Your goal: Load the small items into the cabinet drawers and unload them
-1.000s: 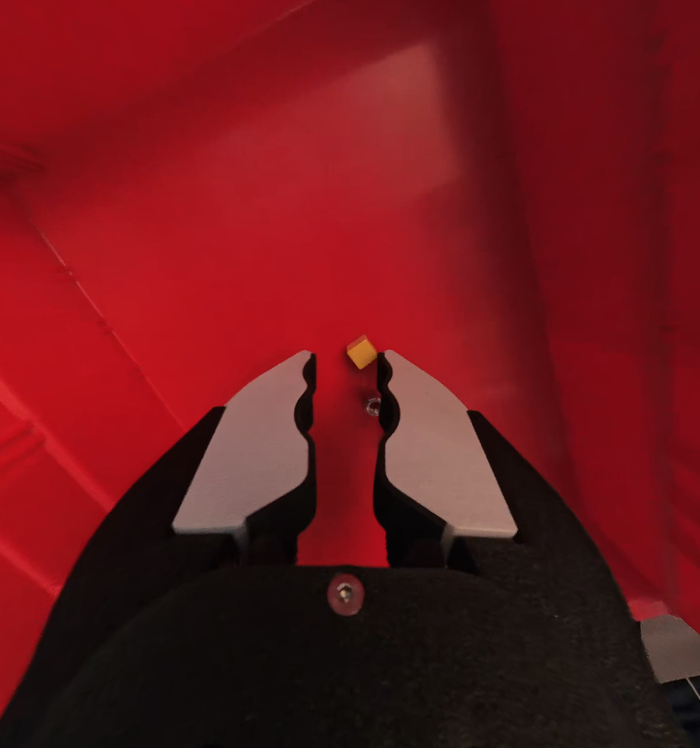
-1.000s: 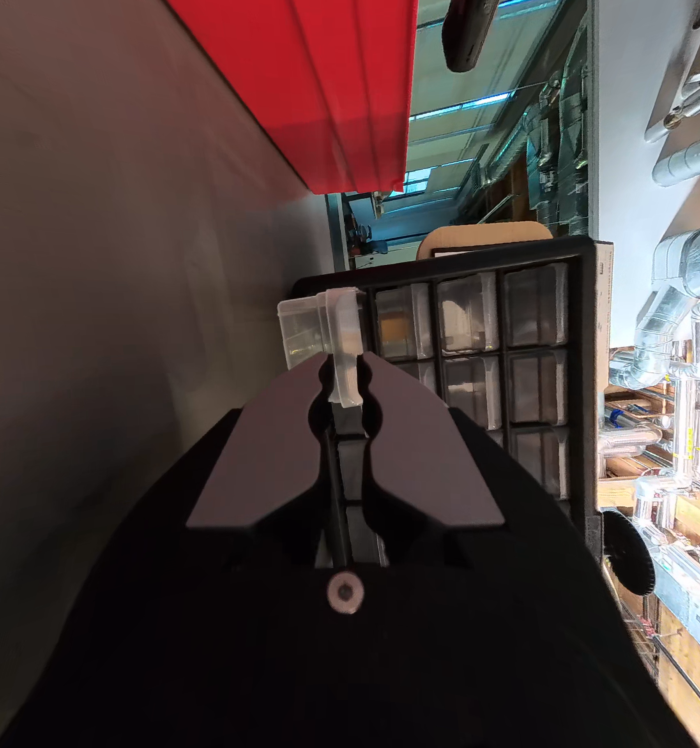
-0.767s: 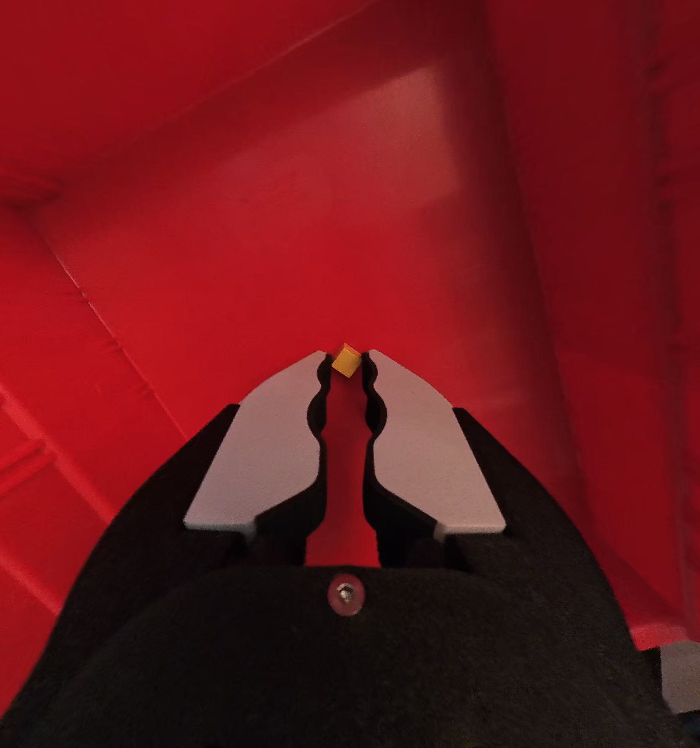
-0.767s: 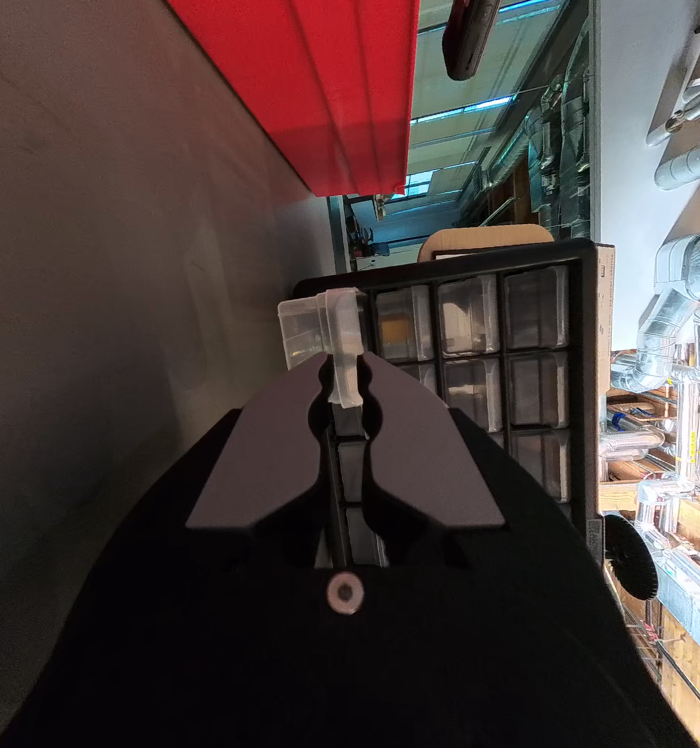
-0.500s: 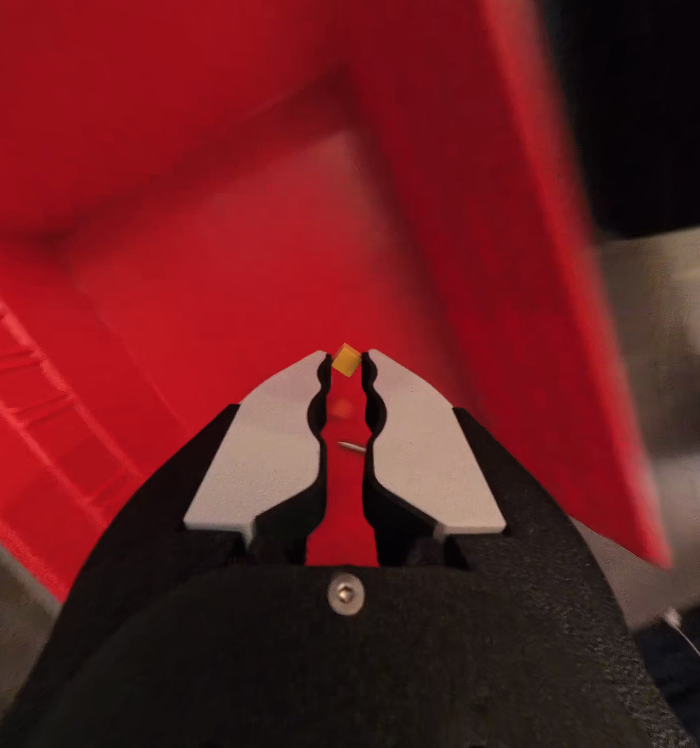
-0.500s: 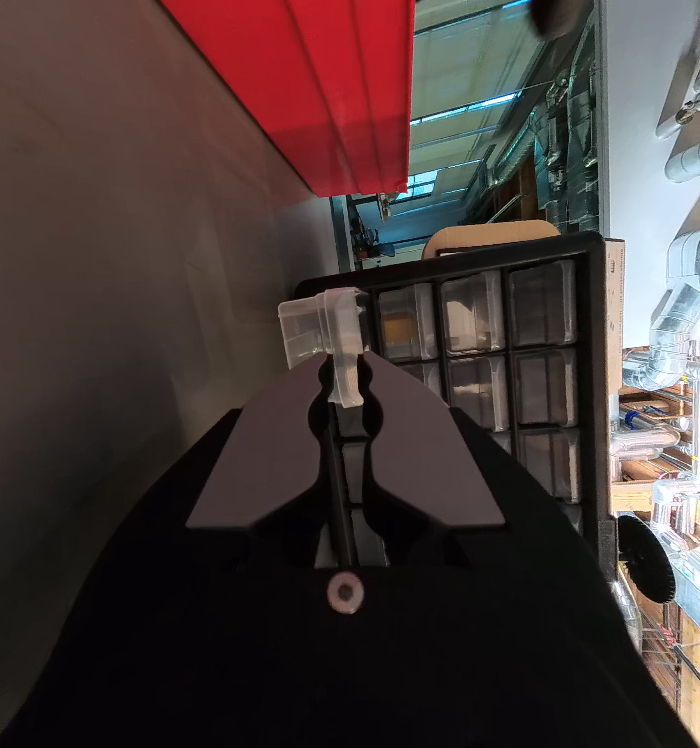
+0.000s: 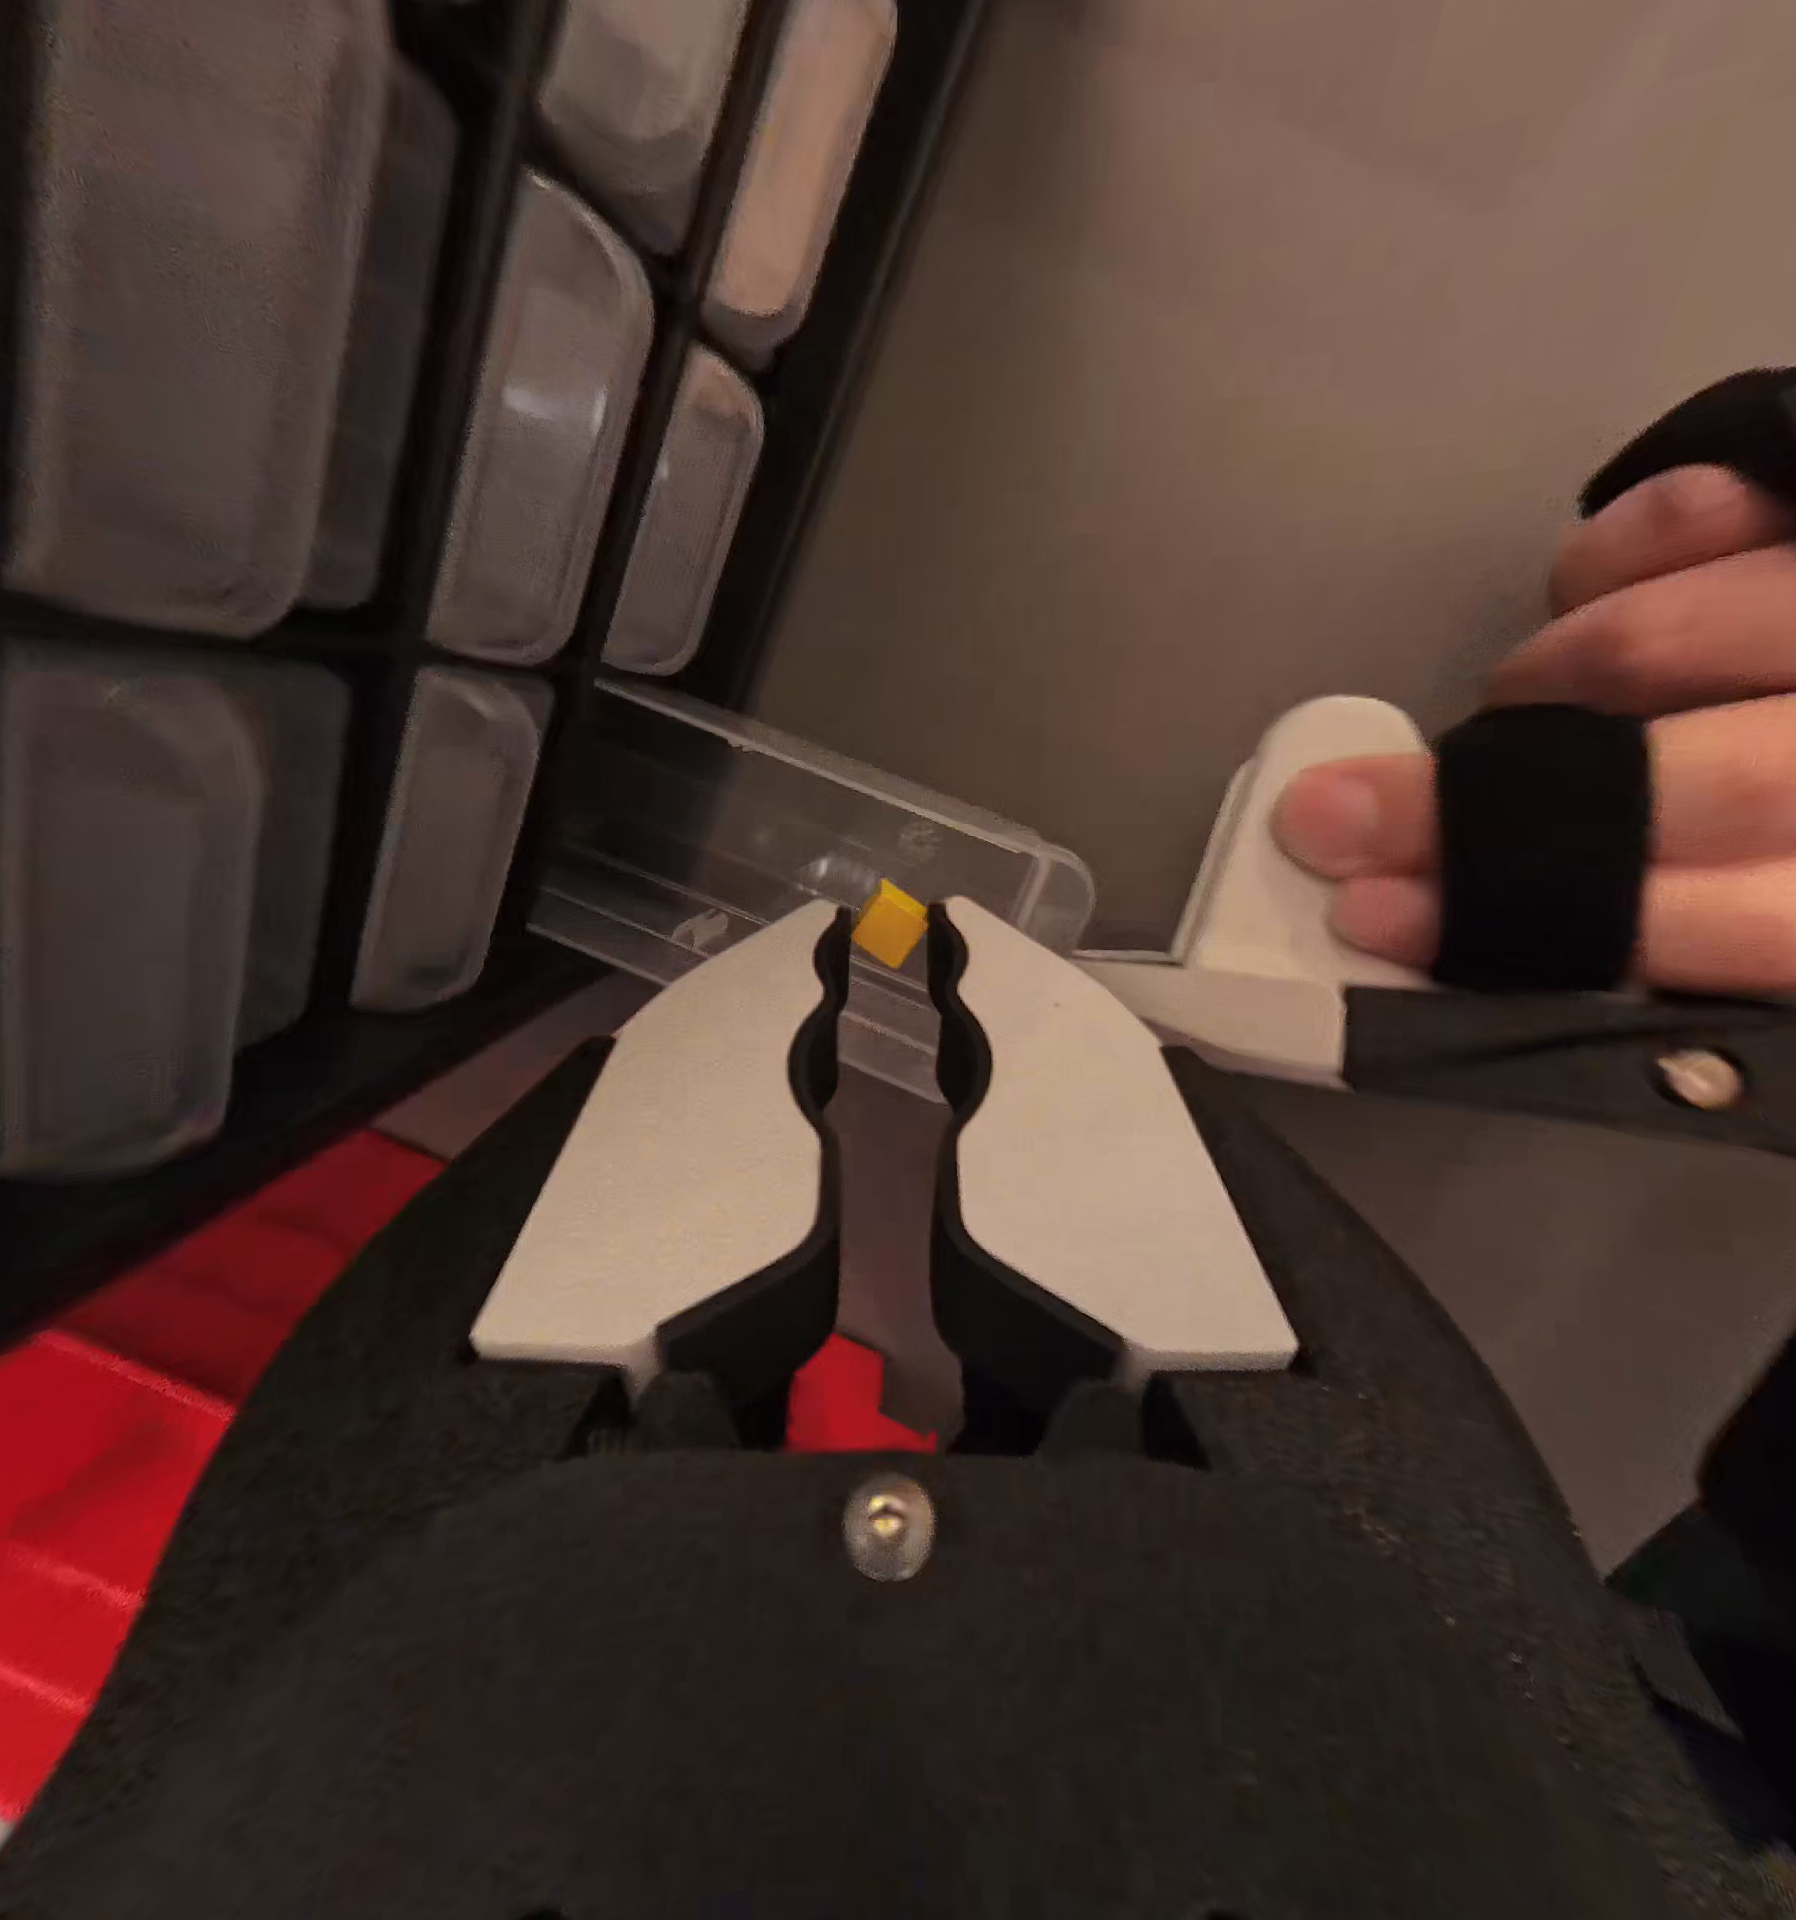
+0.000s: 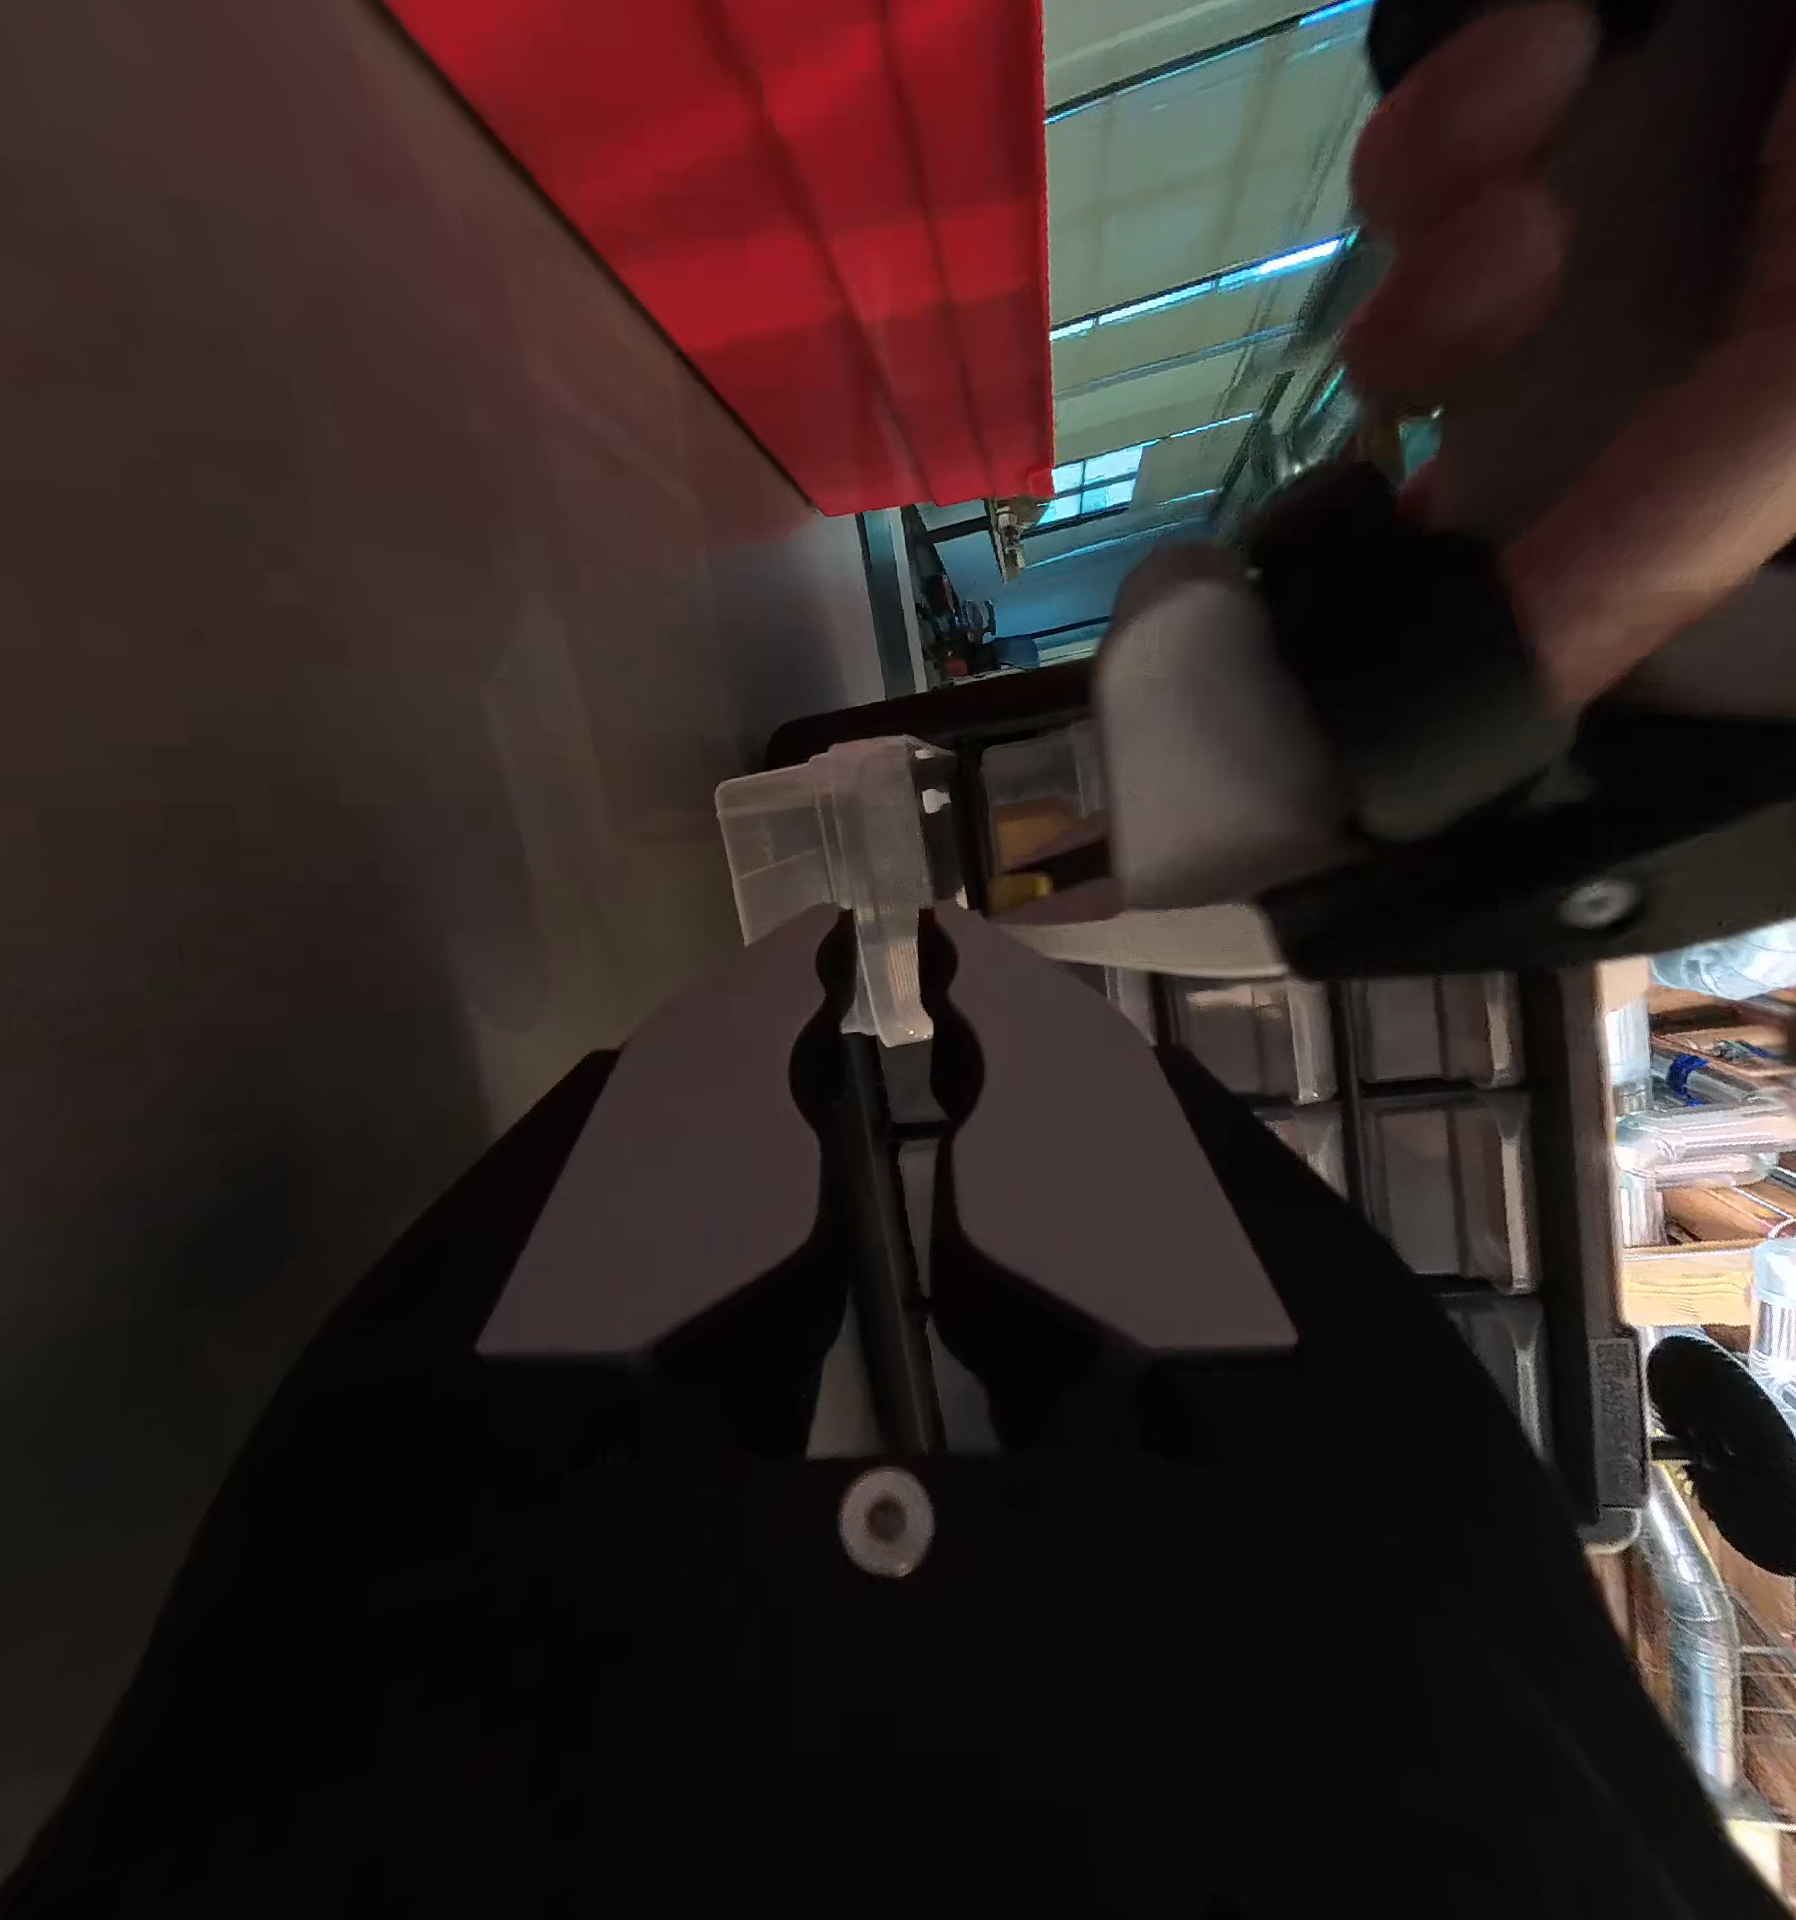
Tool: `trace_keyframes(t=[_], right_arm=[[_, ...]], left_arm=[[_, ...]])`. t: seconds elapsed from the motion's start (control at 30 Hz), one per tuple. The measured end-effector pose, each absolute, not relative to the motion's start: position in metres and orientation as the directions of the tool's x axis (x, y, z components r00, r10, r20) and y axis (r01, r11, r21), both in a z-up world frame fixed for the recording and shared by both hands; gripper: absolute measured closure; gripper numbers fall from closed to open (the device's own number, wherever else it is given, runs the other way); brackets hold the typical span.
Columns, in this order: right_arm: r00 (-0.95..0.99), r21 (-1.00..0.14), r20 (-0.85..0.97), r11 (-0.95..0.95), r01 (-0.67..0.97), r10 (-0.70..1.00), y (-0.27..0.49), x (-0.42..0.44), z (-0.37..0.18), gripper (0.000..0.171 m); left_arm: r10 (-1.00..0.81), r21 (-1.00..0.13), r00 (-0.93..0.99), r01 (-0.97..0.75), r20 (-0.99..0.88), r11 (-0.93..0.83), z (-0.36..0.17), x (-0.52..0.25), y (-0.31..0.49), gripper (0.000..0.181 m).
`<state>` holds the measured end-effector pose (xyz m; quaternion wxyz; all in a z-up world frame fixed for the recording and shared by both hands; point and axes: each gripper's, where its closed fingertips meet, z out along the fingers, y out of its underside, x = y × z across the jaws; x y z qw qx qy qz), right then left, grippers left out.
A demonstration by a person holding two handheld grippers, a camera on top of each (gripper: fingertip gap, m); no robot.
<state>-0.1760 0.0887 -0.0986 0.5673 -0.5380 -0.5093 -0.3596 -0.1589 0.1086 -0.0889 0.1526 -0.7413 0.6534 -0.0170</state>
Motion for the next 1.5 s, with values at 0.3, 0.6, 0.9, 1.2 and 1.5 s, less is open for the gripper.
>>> trace_keyframes(t=[0.3,0.6,0.9,1.2,1.5], right_arm=[[0.238,-0.263,0.958,0.165,0.95,0.159,0.089,-0.176,-0.1,0.159],[0.229,-0.26,0.955,0.157,0.953,0.19,0.09,-0.177,-0.105,0.158],[0.248,-0.281,0.948,0.161,0.946,0.198,0.091,-0.176,-0.106,0.158],[0.211,-0.231,0.967,0.143,0.962,0.141,0.11,-0.174,-0.105,0.158],[0.204,-0.207,0.977,0.036,0.978,0.066,0.153,-0.161,-0.105,0.152]], left_arm=[[-0.987,0.038,0.036,-0.998,-0.157,-0.042,-0.124,-0.17,0.12,0.167],[-0.977,0.137,-0.134,-0.984,-0.168,0.111,-0.138,-0.172,0.126,0.167],[-0.978,-0.148,-0.022,-0.988,-0.208,0.054,-0.093,-0.165,0.12,0.155],[-0.923,-0.472,0.252,-0.877,-0.289,-0.091,-0.014,-0.263,0.1,0.165],[-0.815,-0.476,0.434,-0.849,-0.384,-0.228,-0.005,-0.328,0.167,0.161]])
